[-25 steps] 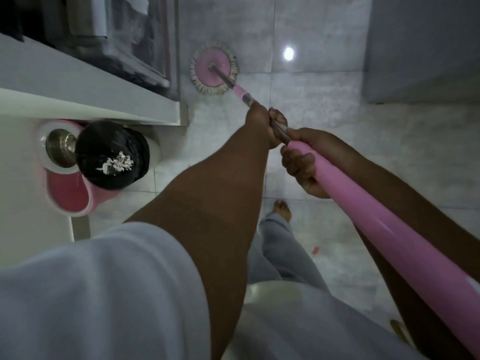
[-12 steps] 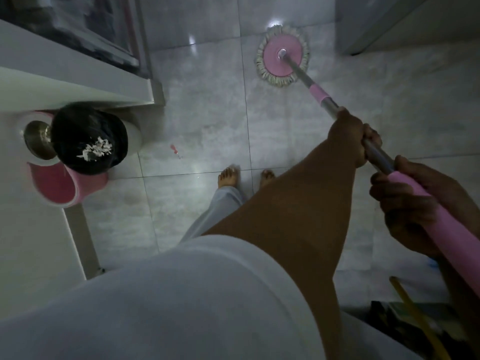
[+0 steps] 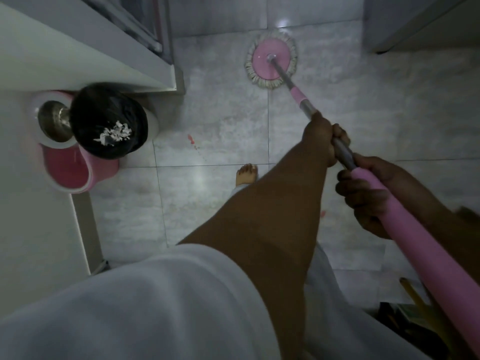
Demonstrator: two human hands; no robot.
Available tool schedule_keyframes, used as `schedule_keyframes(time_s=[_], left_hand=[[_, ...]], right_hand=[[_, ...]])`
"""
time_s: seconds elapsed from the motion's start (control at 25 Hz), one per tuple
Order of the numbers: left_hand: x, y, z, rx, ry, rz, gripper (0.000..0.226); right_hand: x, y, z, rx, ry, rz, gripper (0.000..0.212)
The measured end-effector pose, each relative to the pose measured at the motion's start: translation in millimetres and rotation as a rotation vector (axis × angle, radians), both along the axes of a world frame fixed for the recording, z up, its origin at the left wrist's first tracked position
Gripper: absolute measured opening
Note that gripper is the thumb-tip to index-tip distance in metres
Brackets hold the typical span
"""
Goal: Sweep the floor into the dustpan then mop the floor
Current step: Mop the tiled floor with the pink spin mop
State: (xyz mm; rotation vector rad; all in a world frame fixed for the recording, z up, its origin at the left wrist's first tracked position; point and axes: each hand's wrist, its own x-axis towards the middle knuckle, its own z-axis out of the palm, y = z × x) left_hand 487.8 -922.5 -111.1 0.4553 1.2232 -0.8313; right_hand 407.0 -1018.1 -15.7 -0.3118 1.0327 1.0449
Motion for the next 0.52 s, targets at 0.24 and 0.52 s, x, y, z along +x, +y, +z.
schedule_keyframes(time_s=[0.24, 0.52], left_hand=[[2.2, 125.0, -17.0, 0.139, -0.043, -0.02, 0.049], [-23.9, 169.8, -32.3, 0.241, -0.044, -0.029, 0.06]], right_hand=[[18.6, 120.2, -8.0, -0.002, -0.058, 0.185, 0.027], [-3.7, 154.5, -29.0, 0.022, -0.075, 0.201, 0.034]])
